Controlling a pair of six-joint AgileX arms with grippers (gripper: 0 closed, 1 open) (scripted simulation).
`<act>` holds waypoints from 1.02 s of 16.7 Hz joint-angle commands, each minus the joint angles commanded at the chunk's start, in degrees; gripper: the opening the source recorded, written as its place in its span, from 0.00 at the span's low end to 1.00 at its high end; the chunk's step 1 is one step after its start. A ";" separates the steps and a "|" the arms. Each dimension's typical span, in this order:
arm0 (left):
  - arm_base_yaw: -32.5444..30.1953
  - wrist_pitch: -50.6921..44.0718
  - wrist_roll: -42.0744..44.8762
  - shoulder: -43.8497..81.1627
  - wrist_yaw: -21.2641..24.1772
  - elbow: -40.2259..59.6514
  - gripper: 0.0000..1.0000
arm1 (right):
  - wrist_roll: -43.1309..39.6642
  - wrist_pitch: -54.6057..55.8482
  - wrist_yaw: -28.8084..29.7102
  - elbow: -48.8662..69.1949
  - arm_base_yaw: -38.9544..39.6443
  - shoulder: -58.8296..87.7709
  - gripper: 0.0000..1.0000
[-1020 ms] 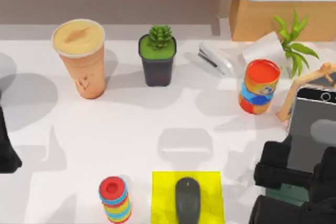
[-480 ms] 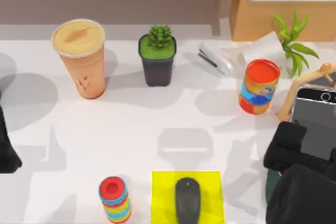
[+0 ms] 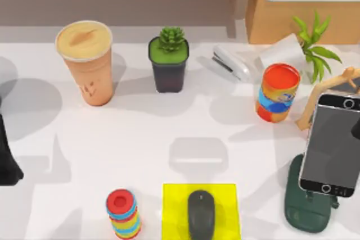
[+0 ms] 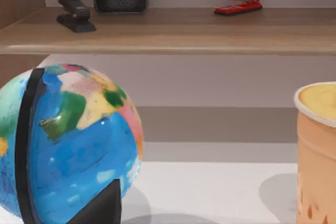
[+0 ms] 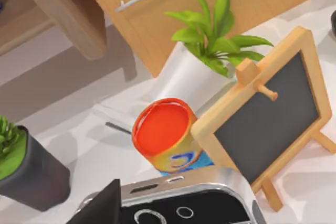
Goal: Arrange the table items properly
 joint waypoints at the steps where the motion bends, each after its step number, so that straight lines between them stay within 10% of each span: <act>1: 0.00 0.00 0.00 0.00 0.00 0.00 1.00 | -3.97 2.85 -2.80 -2.09 -3.49 -3.39 1.00; 17: 0.00 0.00 0.00 0.00 0.00 0.00 1.00 | -53.21 33.31 -42.71 -34.46 -48.19 -35.48 1.00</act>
